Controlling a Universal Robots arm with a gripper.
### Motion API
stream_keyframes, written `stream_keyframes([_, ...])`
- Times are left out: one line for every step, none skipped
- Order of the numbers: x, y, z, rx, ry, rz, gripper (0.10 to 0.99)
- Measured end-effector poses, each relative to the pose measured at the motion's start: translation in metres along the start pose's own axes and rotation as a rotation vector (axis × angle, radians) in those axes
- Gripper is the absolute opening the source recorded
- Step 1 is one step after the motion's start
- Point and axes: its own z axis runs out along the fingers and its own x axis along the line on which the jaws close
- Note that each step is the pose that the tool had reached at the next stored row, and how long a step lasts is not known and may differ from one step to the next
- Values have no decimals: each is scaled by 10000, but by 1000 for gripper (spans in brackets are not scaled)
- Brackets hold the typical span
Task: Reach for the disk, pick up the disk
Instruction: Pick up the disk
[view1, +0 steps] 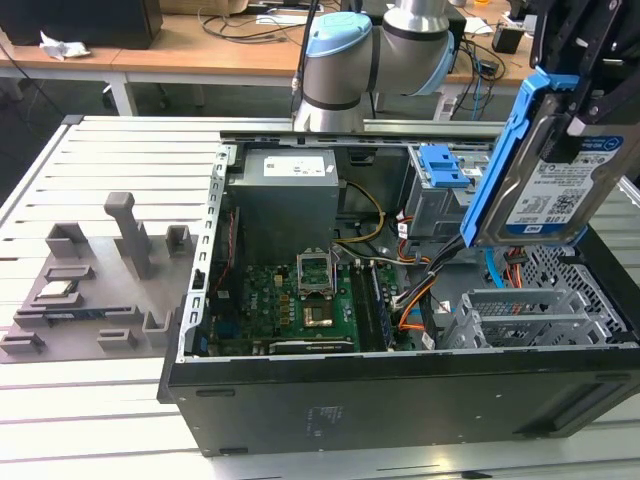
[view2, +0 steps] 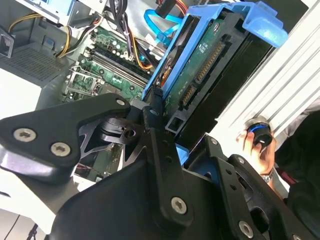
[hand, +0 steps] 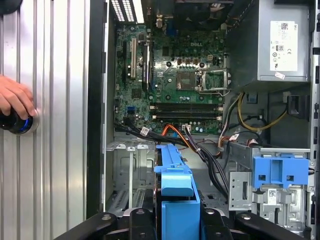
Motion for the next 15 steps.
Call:
stream_keyframes([6,0,2,0,0,-2,365])
stream_keyframes([14,0,4,0,1,-3,365])
stream_keyframes([21,0,5,0,2,-4,365])
stream_keyframes([27,0,7,0,3,-5,365])
stream_keyframes([34,0,8,0,5,-6,365])
stream_keyframes([39,0,9,0,6,-8,365])
stream_keyframes([45,0,11,0,7,-8,365])
stream_keyframes([51,0,12,0,9,-9,365])
stream_keyframes([59,0,16,0,14,-10,365])
stream_keyframes([67,0,19,0,20,-11,365])
stream_keyframes([73,0,21,0,24,-12,365])
stream_keyframes([79,0,24,0,27,-14,365])
stream_keyframes([87,1,28,0,30,-15,365])
stream_keyframes([92,0,30,0,33,-15,365])
stream_keyframes([97,0,33,0,36,-16,365])
